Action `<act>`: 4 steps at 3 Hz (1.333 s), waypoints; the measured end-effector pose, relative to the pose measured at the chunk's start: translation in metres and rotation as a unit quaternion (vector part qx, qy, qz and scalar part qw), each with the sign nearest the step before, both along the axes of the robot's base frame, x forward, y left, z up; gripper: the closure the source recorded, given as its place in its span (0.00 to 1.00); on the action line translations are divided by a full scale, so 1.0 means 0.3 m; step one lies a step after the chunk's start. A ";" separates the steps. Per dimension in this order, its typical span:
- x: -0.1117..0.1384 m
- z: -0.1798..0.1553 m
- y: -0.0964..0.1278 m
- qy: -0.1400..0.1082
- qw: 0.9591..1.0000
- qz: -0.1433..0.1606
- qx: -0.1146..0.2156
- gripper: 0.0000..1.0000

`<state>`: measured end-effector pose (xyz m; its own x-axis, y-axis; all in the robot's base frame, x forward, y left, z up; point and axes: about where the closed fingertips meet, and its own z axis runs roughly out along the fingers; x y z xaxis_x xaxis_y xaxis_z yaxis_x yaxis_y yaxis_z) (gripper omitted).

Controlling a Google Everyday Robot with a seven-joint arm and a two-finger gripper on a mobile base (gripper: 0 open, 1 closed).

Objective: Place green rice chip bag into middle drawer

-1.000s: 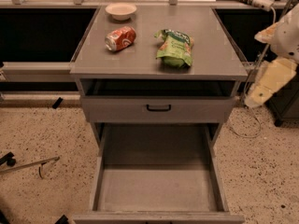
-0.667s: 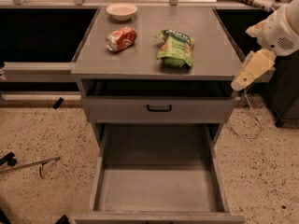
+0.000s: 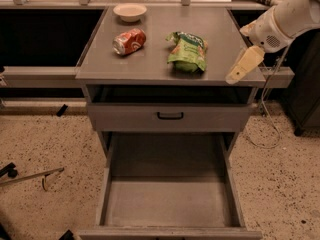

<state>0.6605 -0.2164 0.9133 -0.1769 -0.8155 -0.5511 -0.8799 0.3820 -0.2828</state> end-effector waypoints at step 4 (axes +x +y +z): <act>0.242 -0.160 0.467 -0.002 0.994 0.074 0.079 0.00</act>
Offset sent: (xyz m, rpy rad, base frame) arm 0.0752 0.1305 -0.0346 0.1819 -0.0119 0.1600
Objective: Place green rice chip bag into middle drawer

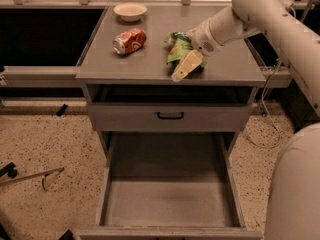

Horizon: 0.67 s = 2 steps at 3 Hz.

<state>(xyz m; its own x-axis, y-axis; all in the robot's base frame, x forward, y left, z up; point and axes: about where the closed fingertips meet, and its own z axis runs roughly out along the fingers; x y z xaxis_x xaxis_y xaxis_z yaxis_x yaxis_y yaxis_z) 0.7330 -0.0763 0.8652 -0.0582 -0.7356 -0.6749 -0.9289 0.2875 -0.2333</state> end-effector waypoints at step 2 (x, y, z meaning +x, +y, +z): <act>0.001 -0.001 0.001 0.000 1.000 0.000 0.000 0.42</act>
Offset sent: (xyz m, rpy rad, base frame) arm 0.0003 0.0003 -0.0002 0.0004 -0.0005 -0.0003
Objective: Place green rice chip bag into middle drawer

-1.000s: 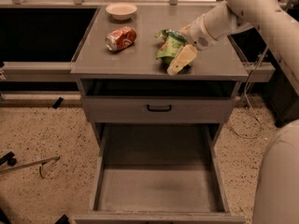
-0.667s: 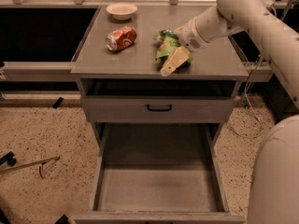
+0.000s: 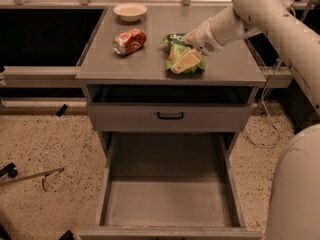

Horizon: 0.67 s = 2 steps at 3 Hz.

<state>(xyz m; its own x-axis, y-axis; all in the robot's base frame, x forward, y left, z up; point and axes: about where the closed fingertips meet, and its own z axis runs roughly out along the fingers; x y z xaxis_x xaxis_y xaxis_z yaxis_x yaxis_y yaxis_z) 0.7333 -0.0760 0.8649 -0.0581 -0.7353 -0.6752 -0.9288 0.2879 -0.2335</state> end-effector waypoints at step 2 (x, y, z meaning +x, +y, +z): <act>-0.077 0.035 -0.025 0.001 1.000 -0.001 -0.002 0.89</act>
Offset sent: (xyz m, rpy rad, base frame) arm -0.0666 -0.0260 0.0347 -0.0096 -0.0050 -0.0142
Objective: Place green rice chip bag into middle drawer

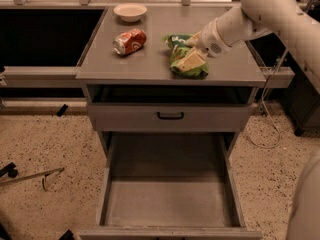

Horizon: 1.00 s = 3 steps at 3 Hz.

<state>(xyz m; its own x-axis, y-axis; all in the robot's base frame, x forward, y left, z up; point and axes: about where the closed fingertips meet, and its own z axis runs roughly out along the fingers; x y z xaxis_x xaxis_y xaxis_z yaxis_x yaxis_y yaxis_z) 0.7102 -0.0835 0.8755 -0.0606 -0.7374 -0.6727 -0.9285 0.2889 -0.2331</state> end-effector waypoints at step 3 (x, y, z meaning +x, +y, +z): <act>-0.436 0.136 -0.057 -0.005 0.999 0.026 0.042 1.00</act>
Offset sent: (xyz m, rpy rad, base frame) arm -0.1429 -0.0230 0.0592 0.0724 -0.0314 0.0091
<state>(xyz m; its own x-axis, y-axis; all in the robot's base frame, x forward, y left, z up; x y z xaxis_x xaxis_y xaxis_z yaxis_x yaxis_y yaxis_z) 0.5794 -0.1007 0.9162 -0.0158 -0.6799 -0.7331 -0.9407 0.2587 -0.2196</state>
